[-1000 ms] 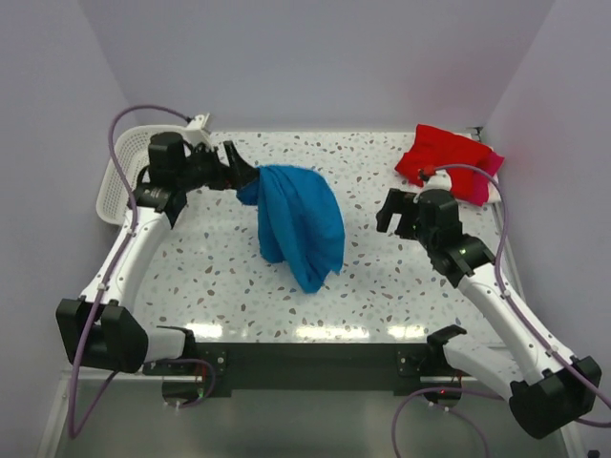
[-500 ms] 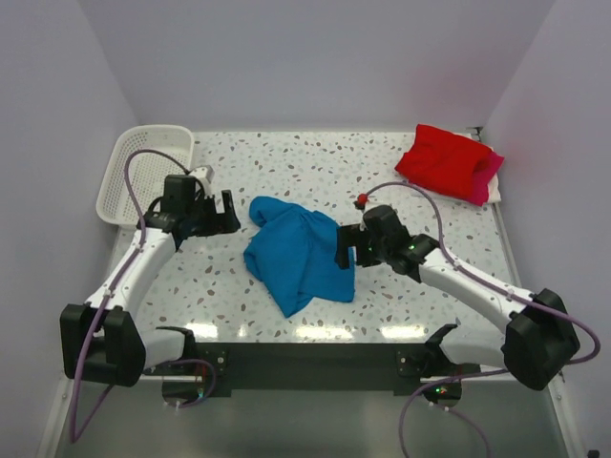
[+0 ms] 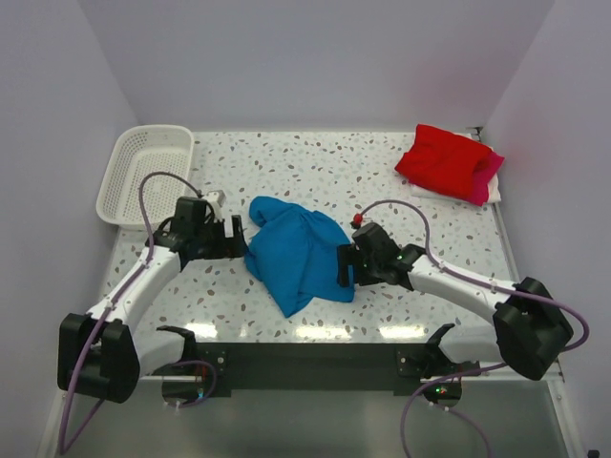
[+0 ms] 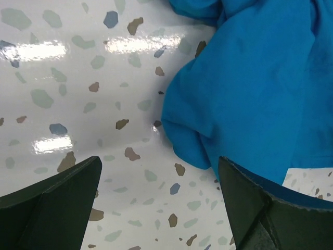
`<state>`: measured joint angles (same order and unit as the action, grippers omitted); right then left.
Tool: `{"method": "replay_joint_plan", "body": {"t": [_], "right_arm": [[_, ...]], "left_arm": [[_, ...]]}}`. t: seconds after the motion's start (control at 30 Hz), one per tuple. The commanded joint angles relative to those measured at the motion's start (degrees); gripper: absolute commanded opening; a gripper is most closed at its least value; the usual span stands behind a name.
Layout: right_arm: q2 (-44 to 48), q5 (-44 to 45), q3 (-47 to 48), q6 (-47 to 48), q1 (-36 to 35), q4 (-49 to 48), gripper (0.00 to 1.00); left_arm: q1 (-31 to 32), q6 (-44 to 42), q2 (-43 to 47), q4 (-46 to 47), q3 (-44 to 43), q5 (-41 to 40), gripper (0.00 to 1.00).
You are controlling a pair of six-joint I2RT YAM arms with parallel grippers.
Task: Fold and stack the t-shirts
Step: Flatten the tshirt out
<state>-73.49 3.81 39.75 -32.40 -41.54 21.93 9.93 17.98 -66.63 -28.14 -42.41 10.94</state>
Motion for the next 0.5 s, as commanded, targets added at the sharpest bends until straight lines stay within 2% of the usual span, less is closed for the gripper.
{"method": "replay_joint_plan", "body": {"t": [0.0,0.2,0.3,0.47], "right_arm": [[0.11,-0.64,-0.98,-2.49,-1.08,0.3,0.8],[-3.22,-2.14,-1.69,-4.33,-2.31,-0.49,0.68],[-4.72,-3.02,-1.52,-4.78,-2.49,-1.01,0.66],[-8.59,-3.64,-0.47,-5.21,-2.76,-0.58,0.59]], "left_arm": [[2.37,2.15,2.21,1.34,2.16,0.14,0.99],[5.09,4.96,2.47,1.07,1.63,1.01,0.99],[6.41,6.19,1.86,1.07,1.89,0.75,0.99],[8.6,8.56,1.33,1.95,2.77,-0.04,0.99]]}}
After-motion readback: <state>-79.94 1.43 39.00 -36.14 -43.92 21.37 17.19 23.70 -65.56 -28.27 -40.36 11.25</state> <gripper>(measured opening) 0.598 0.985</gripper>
